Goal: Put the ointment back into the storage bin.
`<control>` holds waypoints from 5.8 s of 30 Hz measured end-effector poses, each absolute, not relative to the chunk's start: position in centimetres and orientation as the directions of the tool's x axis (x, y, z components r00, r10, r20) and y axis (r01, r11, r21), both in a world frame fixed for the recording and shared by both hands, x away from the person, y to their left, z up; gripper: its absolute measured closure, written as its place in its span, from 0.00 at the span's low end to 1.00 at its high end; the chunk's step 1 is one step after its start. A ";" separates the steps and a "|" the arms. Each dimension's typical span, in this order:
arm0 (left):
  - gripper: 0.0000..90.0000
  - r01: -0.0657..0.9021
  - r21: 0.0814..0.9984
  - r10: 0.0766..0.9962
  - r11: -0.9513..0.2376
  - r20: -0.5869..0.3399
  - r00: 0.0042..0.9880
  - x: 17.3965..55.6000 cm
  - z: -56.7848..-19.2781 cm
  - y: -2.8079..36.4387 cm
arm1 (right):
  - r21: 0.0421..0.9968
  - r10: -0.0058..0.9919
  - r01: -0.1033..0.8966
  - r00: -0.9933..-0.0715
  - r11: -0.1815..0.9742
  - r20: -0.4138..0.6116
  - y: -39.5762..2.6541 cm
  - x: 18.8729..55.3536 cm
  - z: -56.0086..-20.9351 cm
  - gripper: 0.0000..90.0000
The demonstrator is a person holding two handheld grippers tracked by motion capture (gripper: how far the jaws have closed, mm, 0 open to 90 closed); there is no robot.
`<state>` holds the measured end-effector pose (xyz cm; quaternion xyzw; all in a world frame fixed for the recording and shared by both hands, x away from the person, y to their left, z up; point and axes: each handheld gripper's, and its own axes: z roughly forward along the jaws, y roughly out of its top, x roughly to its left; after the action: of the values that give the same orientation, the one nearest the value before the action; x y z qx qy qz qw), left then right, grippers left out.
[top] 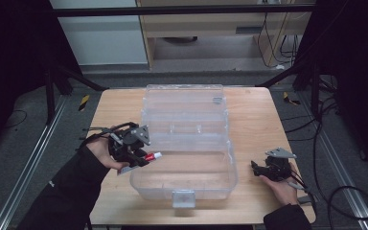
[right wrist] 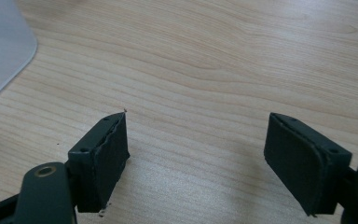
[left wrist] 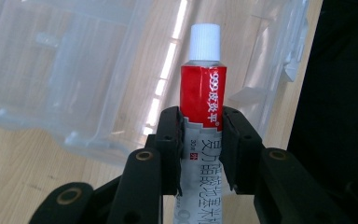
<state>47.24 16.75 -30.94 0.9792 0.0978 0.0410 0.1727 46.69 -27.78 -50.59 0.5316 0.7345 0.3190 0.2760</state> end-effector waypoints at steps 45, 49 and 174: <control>0.78 0.078 0.223 0.070 -0.972 -0.041 0.997 48.6 -39.4 11.9 | 0.755 0.948 0.603 -0.309 0.258 -0.078 -27.6 46.7 -50.8 0.24; 0.78 0.078 0.220 0.070 -0.972 -0.044 0.997 48.7 -40.0 12.1 | 0.754 0.948 0.604 -0.309 0.258 -0.076 -27.6 46.7 -50.8 0.24; 0.35 0.408 0.883 0.873 -0.234 0.007 0.487 43.8 -41.9 31.5 | 0.795 0.966 0.580 -0.257 0.178 -0.029 -28.5 46.4 -50.4 0.17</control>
<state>43.83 31.46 -41.93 0.7401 0.4327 0.2632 0.4424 46.43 -28.55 -50.44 0.5411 0.7144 0.3436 0.2806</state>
